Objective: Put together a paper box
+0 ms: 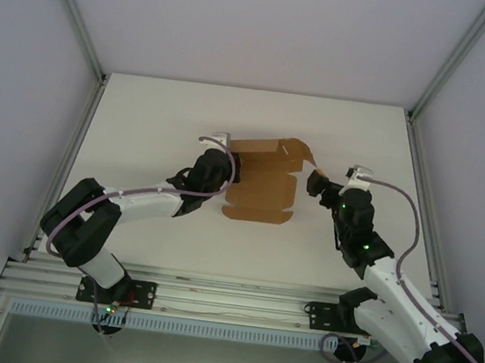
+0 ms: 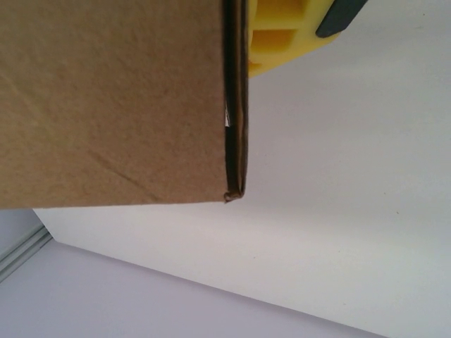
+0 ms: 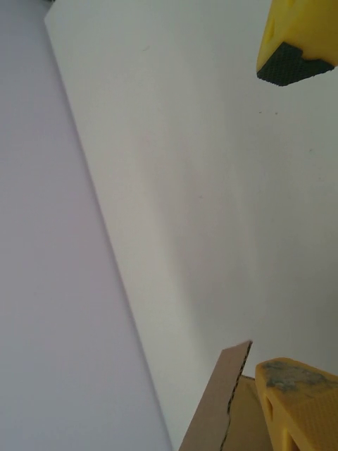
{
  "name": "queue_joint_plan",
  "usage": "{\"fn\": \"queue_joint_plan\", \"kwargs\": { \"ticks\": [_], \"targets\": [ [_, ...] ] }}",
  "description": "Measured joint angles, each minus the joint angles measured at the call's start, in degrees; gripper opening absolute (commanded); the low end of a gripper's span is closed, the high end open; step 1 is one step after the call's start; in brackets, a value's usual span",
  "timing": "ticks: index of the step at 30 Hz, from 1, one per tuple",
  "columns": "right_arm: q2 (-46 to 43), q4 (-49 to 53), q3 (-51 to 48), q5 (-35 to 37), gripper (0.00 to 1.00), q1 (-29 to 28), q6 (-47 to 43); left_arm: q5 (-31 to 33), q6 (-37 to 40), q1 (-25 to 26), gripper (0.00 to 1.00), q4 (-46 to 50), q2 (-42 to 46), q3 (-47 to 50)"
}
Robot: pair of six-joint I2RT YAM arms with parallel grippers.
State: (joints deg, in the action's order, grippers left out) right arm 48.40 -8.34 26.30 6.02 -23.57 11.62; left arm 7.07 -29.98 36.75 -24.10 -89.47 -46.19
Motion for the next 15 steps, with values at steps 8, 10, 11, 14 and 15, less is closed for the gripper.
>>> {"fn": "queue_joint_plan", "kwargs": {
  "ticks": [8,10,11,14,15],
  "targets": [
    [10.9,-1.9,3.0,-1.9,1.00,0.1,-0.1,-0.6,-0.2,0.0,0.00,0.7,0.0,0.0],
    [12.7,-3.3,4.3,-3.2,1.00,0.2,-0.3,-0.6,-0.2,0.0,0.00,0.8,0.0,0.0],
    [13.3,-4.1,4.8,-3.9,1.00,0.2,-0.3,-0.6,-0.2,0.0,0.00,0.8,0.0,0.0],
    [14.7,-6.7,5.7,-6.2,1.00,0.2,-0.5,-0.7,-0.2,0.0,0.00,0.8,0.0,0.0],
    [15.3,-7.3,6.1,-7.2,1.00,0.2,-0.7,-0.7,-0.2,0.0,0.00,0.8,0.0,0.0]
  ]
}}
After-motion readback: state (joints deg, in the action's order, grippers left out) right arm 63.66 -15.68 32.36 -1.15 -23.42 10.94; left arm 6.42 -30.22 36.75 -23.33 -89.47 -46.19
